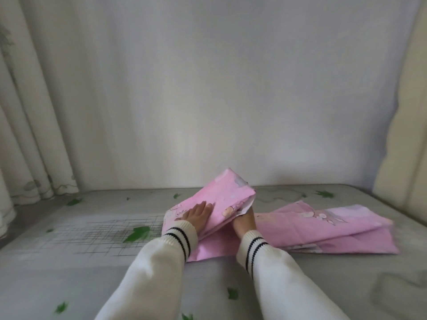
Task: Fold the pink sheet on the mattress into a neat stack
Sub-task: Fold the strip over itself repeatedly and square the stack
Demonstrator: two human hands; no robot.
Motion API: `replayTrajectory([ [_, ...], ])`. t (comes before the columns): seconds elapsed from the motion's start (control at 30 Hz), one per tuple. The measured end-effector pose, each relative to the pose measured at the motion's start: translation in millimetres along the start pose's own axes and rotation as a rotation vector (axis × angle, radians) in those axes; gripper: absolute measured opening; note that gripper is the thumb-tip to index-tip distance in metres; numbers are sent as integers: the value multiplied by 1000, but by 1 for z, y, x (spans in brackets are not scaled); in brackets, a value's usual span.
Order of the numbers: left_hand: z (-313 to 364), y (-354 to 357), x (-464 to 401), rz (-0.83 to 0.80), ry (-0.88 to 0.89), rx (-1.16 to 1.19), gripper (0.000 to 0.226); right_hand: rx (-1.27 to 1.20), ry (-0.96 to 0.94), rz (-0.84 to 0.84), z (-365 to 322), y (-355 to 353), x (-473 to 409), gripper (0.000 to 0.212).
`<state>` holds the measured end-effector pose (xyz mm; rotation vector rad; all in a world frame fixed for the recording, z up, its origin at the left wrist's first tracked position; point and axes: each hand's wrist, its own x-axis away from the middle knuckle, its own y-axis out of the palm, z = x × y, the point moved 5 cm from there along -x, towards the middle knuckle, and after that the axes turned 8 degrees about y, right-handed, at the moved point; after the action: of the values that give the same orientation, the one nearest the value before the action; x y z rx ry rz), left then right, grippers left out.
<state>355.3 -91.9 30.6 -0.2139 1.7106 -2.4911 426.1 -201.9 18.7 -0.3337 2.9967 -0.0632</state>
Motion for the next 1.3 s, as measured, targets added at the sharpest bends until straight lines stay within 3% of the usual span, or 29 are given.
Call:
replayTrajectory([
  [0.13,4,17,-3,-112,0,-240,54,-137,6,141,6,-41,-7,31],
  [0.2,4,24,-4,-100,-70,-215,57,-249,37,184,11,-63,-10,23],
  [0.33,11,34,-1,-80,-115,-219,63,-314,208,20,21,-75,-18,15],
  [0.47,12,34,-2,-99,-120,-267,64,127,204,-153,12,-70,-22,20],
  [0.63,14,27,-2,-205,-21,-429,64,985,7,-203,-7,-44,-28,43],
  [0.73,10,19,-5,-161,-41,-295,56,1286,-33,-278,-10,-23,-28,53],
  [0.93,-19,12,-5,-130,-233,-308,58,1329,1,-375,19,-13,-21,56],
  [1.07,-23,17,-3,-99,-258,-256,64,1318,40,-410,36,-18,-17,68],
  [1.3,-39,34,-12,35,-283,-150,62,1330,105,-414,49,-19,-19,59],
])
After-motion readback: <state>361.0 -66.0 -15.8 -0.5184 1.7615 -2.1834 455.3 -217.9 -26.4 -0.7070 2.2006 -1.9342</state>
